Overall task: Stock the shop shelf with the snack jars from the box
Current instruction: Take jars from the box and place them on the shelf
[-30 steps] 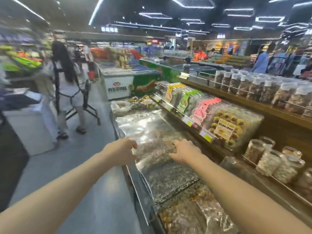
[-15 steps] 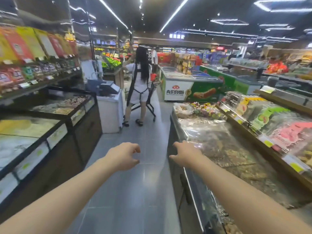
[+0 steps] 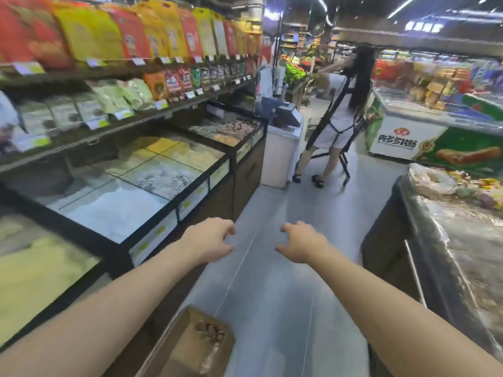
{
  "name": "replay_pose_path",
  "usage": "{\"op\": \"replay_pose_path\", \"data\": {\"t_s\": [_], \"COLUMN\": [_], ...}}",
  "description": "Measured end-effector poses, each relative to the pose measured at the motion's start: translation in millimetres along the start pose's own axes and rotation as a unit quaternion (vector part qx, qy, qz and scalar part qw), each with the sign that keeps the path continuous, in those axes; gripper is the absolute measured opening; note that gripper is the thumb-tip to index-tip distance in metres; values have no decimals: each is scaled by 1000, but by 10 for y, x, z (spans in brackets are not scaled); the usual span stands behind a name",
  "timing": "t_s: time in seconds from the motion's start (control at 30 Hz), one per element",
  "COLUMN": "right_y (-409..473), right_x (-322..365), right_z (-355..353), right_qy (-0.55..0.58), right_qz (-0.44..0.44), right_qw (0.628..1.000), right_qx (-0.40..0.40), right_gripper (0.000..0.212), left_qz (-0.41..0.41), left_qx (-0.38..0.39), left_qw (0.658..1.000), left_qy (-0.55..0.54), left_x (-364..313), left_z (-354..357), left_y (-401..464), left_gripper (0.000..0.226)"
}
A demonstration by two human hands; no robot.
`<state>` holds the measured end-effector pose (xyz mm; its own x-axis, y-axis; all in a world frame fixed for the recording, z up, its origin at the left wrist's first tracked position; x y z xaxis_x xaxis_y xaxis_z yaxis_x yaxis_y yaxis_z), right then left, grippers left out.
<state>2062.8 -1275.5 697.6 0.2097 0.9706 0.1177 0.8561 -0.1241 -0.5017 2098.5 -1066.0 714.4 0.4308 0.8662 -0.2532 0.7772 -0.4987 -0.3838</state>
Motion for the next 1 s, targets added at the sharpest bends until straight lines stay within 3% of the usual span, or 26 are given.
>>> {"op": "replay_pose_path", "data": {"t_s": [0.3,0.67,0.83,1.0], "right_y": [1046,2594,3231,3840], "right_x": [1521,2603,2722,2563], "right_z": [468,1319,2173,3377], "right_qy": [-81,-157,-207,-243], "right_qz": [-116,-245,-275,-278], "right_qw": [987,944,918,897], "right_qx": [70,157,197,244], "right_gripper": [58,55,55,56], "left_qz": [-115,-273,-325,-369], "left_qx": [15,19,34,87], "left_qw": [989,941,908,863], "left_qy": [-90,-200,-261,-334], "left_x": [1513,2827,3224,3507], "left_z": [428,1197,2031,3400], "left_y": [-43,520,958,1407], "left_gripper": [42,37,37,29]}}
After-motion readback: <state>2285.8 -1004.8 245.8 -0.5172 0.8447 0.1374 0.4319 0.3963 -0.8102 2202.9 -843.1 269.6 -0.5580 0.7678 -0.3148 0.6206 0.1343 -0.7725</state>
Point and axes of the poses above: each hand's wrist, its own y-axis towards the middle knuckle, its own z-axis out of the palm, x = y × z, the point moved 8 cm from there along y, towards the middle knuckle, and after that the axes turned 14 degrees about x, right-handed, at the moved point
